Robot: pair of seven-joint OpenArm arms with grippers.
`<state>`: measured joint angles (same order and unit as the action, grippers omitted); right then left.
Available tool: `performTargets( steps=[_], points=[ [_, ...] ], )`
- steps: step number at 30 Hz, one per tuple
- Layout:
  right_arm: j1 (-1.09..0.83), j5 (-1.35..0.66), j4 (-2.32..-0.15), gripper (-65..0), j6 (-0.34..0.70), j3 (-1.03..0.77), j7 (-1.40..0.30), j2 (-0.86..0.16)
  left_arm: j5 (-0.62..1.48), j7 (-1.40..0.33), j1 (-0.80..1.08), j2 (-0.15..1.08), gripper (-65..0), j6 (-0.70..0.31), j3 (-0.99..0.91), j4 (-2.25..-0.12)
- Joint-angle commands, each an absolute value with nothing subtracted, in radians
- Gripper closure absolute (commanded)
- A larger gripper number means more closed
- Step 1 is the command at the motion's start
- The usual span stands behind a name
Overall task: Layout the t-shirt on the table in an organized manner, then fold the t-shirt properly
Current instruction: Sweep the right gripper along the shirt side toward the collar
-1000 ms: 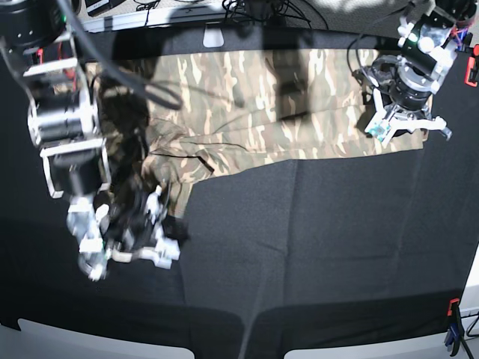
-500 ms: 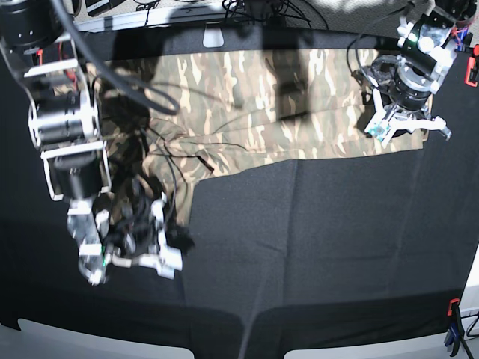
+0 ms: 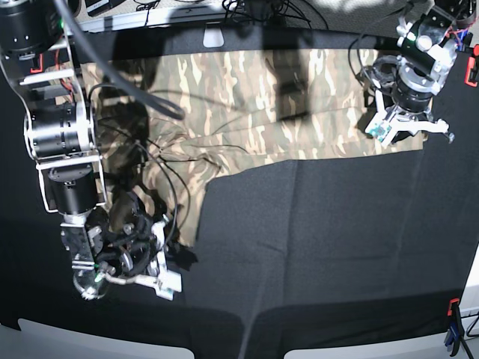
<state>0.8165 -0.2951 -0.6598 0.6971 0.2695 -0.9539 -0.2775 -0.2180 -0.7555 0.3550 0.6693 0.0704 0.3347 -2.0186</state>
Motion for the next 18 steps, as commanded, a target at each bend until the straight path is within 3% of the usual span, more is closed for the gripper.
performTargets(
  steps=[1, 18],
  points=[
    [0.858, -0.324, -0.694, 0.0, 0.698, 0.267, -0.959, -0.289, -0.236, -0.742, 0.35, 0.683, 0.0, 0.08, 0.326, -2.035],
    [0.794, -0.623, -0.967, 0.0, 0.698, 0.267, -1.073, -0.422, -0.366, -0.738, 0.364, 0.683, 0.0, 0.08, 0.326, -2.036]
  ],
)
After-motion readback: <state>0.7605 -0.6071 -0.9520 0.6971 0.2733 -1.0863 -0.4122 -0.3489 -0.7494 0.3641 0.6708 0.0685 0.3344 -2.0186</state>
